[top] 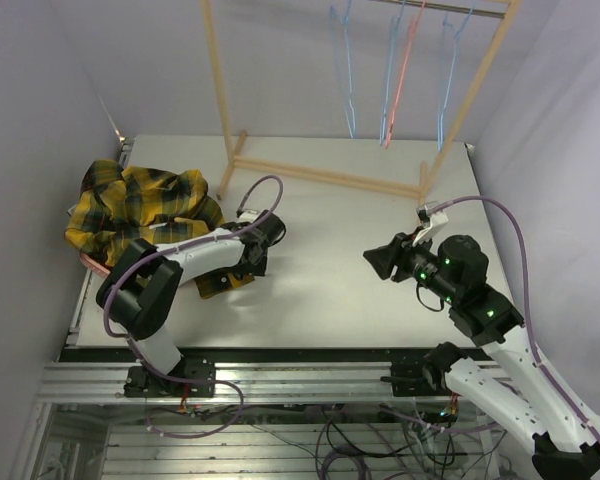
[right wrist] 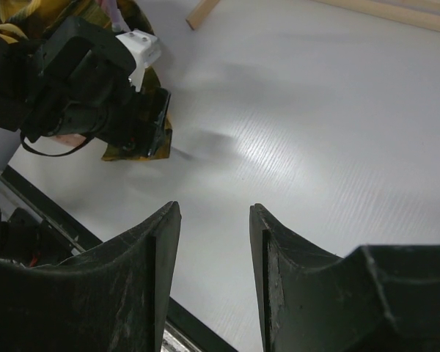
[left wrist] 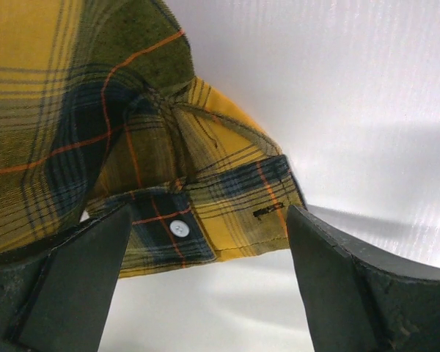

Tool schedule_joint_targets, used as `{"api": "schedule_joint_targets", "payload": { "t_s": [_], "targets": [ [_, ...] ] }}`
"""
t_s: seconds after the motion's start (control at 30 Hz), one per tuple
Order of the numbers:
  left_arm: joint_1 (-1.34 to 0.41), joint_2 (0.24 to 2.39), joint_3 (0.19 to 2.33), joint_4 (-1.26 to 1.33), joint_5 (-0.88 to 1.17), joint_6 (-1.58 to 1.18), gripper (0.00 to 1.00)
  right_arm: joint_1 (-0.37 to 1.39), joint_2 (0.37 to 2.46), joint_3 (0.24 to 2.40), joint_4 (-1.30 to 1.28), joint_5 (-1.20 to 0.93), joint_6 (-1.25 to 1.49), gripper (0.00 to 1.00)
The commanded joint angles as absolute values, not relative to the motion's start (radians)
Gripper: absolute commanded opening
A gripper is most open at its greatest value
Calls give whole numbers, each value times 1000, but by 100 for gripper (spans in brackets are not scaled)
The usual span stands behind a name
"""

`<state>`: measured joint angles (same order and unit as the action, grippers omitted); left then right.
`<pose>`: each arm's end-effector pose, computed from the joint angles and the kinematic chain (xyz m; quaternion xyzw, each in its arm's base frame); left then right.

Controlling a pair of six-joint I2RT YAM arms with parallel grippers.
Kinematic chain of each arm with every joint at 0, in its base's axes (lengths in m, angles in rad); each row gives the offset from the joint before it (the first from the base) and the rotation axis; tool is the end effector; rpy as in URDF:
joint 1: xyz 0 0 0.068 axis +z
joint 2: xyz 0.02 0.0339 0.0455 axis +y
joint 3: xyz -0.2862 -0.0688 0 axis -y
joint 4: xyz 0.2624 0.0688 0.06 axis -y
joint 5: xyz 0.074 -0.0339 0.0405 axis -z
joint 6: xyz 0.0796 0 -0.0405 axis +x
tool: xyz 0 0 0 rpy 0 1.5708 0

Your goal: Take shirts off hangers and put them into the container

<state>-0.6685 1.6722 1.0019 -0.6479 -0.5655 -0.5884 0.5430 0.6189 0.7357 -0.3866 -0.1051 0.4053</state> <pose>0.2832 -0.1693 0.1455 0.0030 0.9533 0.1528 0.2606 0.1568 0.1044 0.3289 -0.0864 0.7906 0.3133 0.5189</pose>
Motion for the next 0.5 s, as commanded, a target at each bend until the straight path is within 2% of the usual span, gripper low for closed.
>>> {"api": "schedule_joint_targets", "payload": {
  "t_s": [0.0, 0.2, 0.27, 0.47],
  "targets": [
    [-671, 1719, 990, -576, -541, -620, 97, 540, 620, 728, -367, -123, 417, 43],
    [-671, 1779, 945, -535, -523, -648, 97, 540, 610, 744, -391, -99, 407, 43],
    [-671, 1789, 927, -509, -504, -652, 92, 540, 606, 742, -391, -95, 408, 43],
    [-672, 1778, 905, -473, -424, -651, 51, 540, 610, 734, -393, -93, 407, 43]
  ]
}}
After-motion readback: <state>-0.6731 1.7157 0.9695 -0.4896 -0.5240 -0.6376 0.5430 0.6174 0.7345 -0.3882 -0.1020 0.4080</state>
